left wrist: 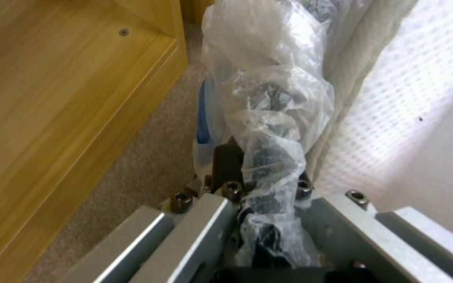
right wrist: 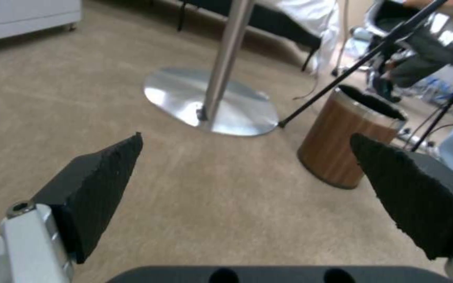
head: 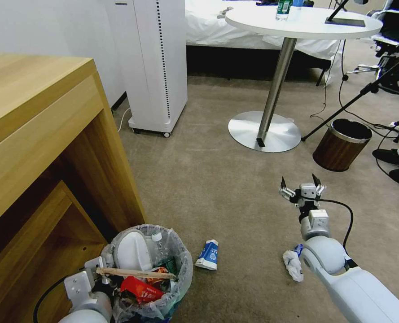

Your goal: Pick up the trash bin and place the garbage on the floor into it.

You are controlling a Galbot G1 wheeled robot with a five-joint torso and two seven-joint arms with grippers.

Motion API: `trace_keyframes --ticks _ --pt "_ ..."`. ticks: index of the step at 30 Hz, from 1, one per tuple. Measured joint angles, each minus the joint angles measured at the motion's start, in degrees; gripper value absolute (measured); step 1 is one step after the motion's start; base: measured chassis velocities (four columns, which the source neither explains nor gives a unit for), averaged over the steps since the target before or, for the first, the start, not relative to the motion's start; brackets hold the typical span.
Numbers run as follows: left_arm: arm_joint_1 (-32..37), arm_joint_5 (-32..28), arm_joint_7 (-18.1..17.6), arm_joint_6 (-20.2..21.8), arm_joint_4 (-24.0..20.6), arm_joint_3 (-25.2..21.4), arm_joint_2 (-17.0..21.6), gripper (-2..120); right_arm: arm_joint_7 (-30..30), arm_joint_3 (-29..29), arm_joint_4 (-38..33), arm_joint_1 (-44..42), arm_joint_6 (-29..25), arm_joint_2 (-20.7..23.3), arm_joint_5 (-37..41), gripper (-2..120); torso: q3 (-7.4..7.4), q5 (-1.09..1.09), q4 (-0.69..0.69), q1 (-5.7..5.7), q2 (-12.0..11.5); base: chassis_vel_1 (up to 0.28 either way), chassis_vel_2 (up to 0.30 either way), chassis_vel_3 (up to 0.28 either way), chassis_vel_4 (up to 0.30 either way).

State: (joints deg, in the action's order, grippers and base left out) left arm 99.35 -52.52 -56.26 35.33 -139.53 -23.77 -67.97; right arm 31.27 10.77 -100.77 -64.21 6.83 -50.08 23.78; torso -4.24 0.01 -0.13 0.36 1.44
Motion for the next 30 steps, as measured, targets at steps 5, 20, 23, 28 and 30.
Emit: trace_keyframes --ticks 5,20,23,28,30 --pt "0.31 0.21 0.0 0.05 0.2 -0.24 -0.14 0 0.71 -2.64 -1.12 2.26 7.48 2.06 2.31 100 0.0 -0.02 0.01 0.01 0.0 0.0 0.0 0.0 0.0" --pt "-0.58 0.7 0.24 -0.34 1.56 0.37 0.1 0 8.33 -5.48 -3.89 0.04 17.25 5.34 9.92 100 0.0 -0.01 -0.01 0.01 0.0 0.0 0.0 0.0 0.0" --pt "-0.57 0.8 0.24 -0.36 1.83 0.63 0.21 0 6.54 -7.3 -3.66 0.93 12.14 4.59 10.0 100 -0.01 0.0 0.01 0.01 0.0 0.0 0.0 0.0 0.0" --pt "-0.44 0.81 0.26 -0.51 1.82 0.62 0.52 0 4.17 -9.95 -1.79 2.16 5.29 4.43 7.07 100 0.0 -0.01 0.01 0.01 0.0 0.0 0.0 0.0 0.0" --pt "-0.26 0.85 0.33 -0.51 1.81 0.63 0.61 0 4.28 -10.15 -1.73 2.26 5.84 4.53 6.27 100 -0.01 0.0 0.01 0.01 0.0 0.0 0.0 0.0 0.0"
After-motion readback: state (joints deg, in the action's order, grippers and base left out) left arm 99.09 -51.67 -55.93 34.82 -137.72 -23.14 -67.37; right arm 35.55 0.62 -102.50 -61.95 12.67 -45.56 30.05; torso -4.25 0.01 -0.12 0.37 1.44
